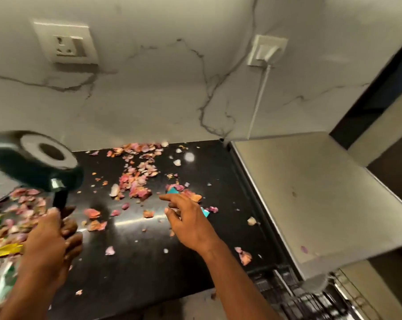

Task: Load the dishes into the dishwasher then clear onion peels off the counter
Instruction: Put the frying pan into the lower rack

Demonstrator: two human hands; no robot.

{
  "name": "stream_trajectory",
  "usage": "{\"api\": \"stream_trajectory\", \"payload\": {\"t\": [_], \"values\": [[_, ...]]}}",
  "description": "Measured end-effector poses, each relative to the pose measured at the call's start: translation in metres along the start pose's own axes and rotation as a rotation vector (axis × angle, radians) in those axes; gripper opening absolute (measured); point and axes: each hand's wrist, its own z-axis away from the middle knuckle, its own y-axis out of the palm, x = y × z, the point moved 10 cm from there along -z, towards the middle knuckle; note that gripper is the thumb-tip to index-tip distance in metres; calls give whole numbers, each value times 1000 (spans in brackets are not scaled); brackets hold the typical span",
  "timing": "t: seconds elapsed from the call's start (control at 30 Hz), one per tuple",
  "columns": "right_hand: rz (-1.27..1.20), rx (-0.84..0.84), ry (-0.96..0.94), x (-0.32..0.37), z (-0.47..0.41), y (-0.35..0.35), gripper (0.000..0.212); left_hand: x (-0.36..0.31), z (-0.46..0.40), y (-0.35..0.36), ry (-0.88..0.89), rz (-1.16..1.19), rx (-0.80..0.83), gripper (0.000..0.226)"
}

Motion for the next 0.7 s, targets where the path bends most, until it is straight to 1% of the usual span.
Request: {"api": "stream_trajectory", "payload": {"t": [0.03, 0.1, 0.13, 0.2, 0.23, 0.3, 0.33, 0.4, 0.47, 0.53, 0.6, 0.7], "values": [[-15, -38, 15, -9, 7, -17, 38, 3, 5, 28, 54, -23, 77, 33], [-47, -123, 30, -22, 21, -48, 36, -5, 18, 71, 150, -102, 160, 29], [-71, -165, 43, -33, 29, -64, 35, -5, 28, 94, 156, -111, 180, 29], [-117, -218, 85, -52, 43, -91, 32, 3, 42, 132, 205, -204, 187, 37], [-134, -237, 112, -61, 50, -103, 32, 5, 53, 156, 251, -276, 234, 39], [-184, -263, 176, -78, 66, -123, 35, 8, 77, 198, 335, -388, 294, 28], [-218, -274, 206, -86, 73, -131, 38, 13, 88, 218, 353, -421, 318, 23], [-274, -294, 275, -102, 90, -147, 40, 24, 109, 255, 368, -467, 368, 19], [-303, -325, 346, -115, 105, -161, 42, 31, 131, 289, 373, -470, 451, 16], [-324, -367, 413, -130, 120, -172, 40, 35, 157, 319, 399, -471, 553, 9], [-339, -457, 447, -140, 131, -184, 40, 32, 182, 340, 459, -500, 647, 6], [-422, -663, 564, -162, 148, -202, 43, 38, 205, 370, 523, -574, 827, 17]]}}
